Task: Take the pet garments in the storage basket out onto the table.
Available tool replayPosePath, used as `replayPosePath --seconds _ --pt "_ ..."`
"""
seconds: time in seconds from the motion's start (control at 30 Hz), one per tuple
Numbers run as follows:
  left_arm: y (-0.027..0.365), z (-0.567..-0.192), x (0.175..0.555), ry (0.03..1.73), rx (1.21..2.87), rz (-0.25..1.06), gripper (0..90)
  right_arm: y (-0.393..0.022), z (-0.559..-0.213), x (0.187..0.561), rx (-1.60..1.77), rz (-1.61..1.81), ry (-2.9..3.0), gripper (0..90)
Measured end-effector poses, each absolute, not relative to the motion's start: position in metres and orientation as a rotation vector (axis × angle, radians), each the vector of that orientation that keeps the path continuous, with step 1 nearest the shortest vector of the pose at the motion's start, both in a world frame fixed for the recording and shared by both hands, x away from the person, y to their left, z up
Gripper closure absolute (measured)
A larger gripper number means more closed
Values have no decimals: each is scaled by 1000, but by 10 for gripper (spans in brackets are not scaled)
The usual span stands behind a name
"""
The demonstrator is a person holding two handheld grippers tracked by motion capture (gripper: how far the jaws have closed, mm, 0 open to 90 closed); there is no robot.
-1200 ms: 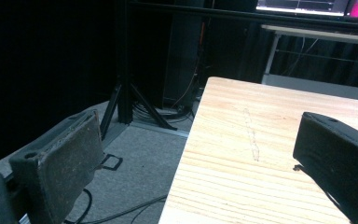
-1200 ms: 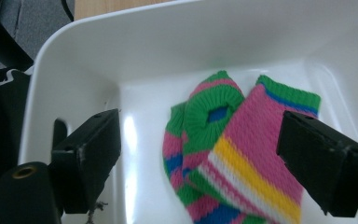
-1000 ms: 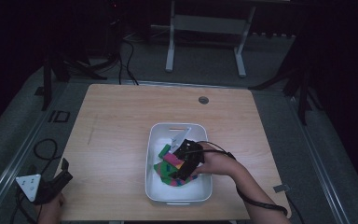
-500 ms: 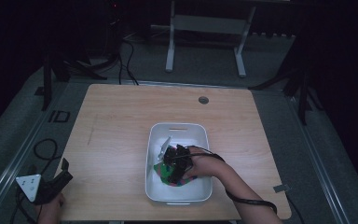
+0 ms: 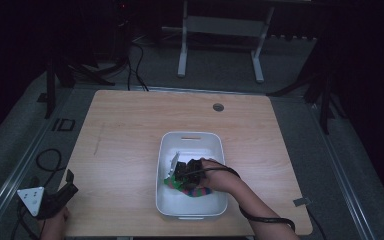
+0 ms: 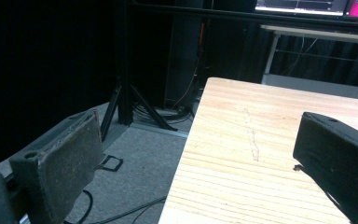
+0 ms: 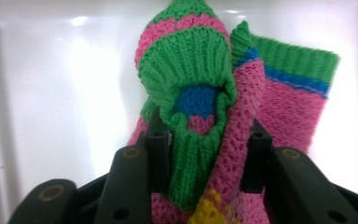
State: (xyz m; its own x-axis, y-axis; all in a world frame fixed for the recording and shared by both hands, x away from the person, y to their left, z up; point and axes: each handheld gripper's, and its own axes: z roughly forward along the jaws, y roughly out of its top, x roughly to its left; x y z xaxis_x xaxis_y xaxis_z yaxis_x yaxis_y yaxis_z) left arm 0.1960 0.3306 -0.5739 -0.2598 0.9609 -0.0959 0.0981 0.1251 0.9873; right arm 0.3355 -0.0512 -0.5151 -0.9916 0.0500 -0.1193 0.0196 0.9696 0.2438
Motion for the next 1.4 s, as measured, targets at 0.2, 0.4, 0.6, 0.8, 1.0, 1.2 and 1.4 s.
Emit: replayPosePath --seconds 0.2,0.4,0.6,0.8,1.0,1.2,1.4 --pt "331 -574 196 1536 1076 1251 19 -60 -493 338 85 472 2995 656" --pt "331 -574 196 1536 1076 1254 19 -69 -451 335 72 604 2929 657" --pt "331 -574 196 1537 1074 1256 18 -77 -411 332 58 704 2866 656" --pt "331 -574 196 1539 1072 1253 19 -83 -394 333 74 729 2833 655" --pt "331 -574 196 1541 1073 1253 19 -92 -376 334 81 755 2798 655" --pt "331 -574 196 1539 1072 1254 18 -108 -361 338 111 748 2760 655" --pt "331 -574 196 1539 1071 1255 19 -130 -353 342 166 746 2737 655"
